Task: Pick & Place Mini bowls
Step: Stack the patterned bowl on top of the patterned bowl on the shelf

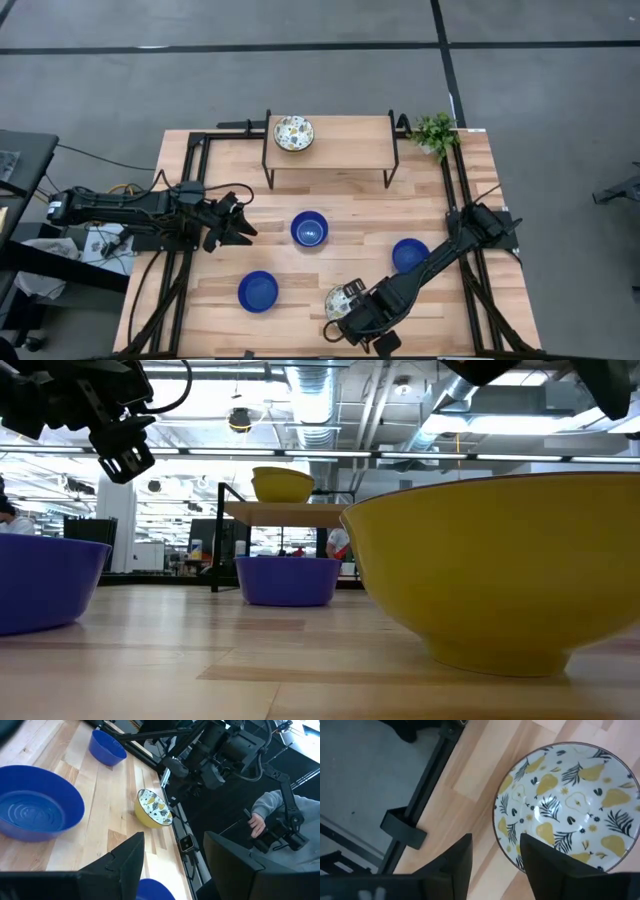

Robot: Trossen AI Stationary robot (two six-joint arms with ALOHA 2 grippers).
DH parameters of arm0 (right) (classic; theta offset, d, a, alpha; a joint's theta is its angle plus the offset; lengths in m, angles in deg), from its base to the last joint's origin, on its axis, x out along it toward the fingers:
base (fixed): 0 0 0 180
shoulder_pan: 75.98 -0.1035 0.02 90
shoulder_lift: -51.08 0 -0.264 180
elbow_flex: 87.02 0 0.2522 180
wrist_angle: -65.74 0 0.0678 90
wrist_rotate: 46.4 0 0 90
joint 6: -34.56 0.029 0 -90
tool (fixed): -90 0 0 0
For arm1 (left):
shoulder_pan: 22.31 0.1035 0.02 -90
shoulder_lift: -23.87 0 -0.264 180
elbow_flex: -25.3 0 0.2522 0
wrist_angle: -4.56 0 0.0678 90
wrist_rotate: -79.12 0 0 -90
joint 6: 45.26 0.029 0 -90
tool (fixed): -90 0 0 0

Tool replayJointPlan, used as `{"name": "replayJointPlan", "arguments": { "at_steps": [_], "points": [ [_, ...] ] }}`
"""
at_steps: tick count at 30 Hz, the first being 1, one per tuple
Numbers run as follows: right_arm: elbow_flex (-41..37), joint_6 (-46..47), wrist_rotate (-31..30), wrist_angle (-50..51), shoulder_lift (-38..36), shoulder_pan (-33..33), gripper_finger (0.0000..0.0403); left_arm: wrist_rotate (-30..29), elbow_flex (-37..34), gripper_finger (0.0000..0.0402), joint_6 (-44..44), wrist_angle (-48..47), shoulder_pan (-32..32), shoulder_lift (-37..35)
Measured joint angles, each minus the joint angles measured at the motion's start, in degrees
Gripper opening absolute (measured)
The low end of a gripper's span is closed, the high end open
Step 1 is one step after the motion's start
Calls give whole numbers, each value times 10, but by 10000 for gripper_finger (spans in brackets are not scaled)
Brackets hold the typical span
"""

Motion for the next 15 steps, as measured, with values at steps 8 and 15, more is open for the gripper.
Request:
{"name": "replayJointPlan", "arguments": {
  "at_steps": [8, 15],
  "points": [
    [0, -41, -5, -11, 33, -1, 155, 0, 0, 204, 0, 2, 0, 0],
    [0, -55, -8, -12, 60, 12, 152, 0, 0, 204, 0, 3, 0, 3]
  ]
}}
